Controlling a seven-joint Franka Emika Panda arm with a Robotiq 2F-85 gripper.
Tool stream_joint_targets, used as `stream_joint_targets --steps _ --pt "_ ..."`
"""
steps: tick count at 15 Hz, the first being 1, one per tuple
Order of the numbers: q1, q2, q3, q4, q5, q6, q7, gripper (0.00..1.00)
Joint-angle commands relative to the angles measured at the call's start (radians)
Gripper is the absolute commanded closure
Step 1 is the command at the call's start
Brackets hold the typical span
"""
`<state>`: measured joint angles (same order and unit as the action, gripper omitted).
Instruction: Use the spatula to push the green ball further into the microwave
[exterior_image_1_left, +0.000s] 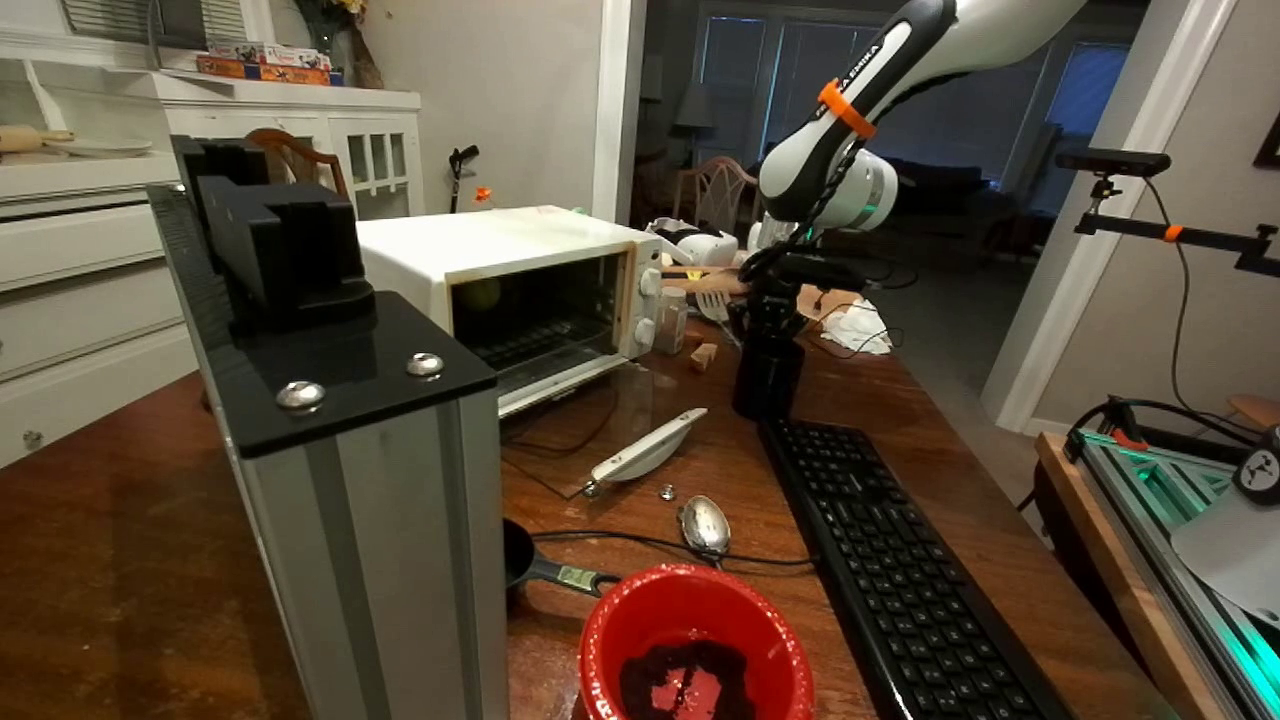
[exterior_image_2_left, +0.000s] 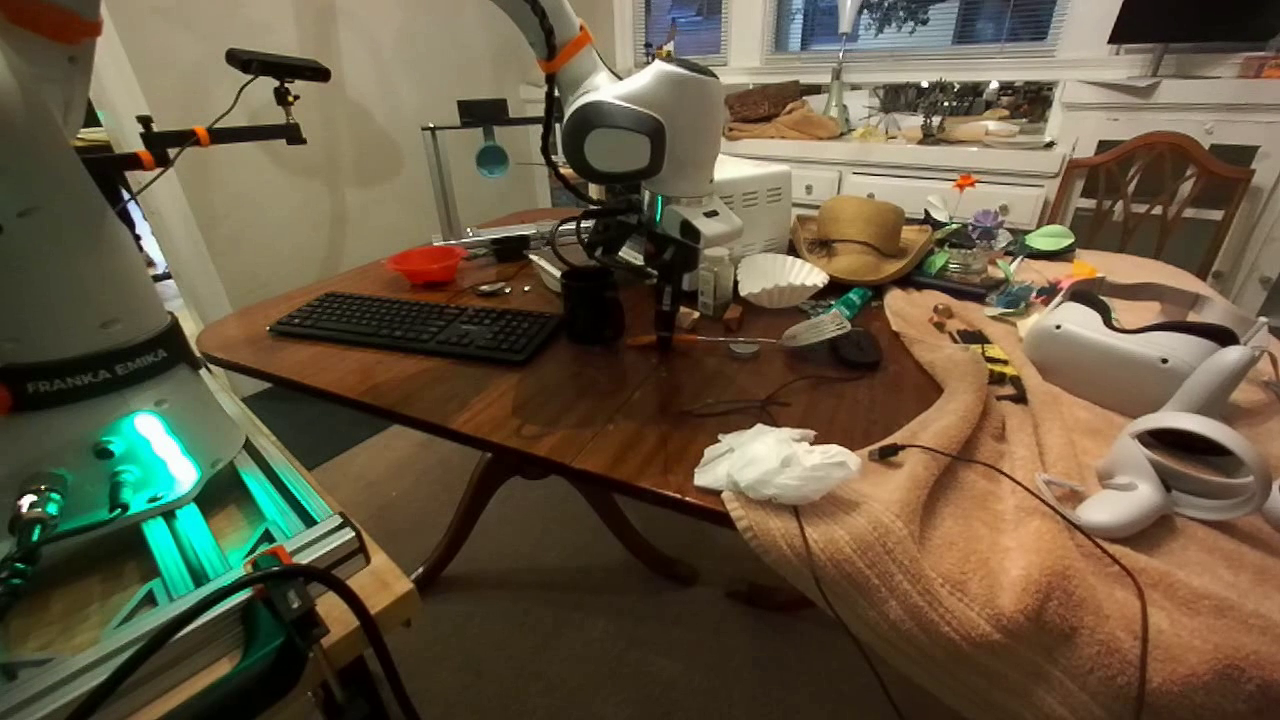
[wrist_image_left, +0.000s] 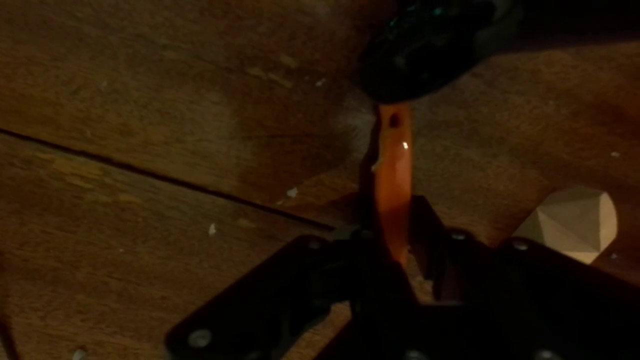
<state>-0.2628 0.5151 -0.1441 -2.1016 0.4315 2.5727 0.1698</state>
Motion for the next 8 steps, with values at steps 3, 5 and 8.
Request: stream_joint_targets --steps 3,5,8 --pt "-0.012 -0.021 0.016 -0.019 0.000 -0.011 -0.011 0.41" --pt "-0.004 -0.043 0.011 -0.029 -0.004 -0.013 0.003 0.25" --pt "0.020 -0.106 -0.009 -0.059 -0.021 -0.035 0.055 0.03"
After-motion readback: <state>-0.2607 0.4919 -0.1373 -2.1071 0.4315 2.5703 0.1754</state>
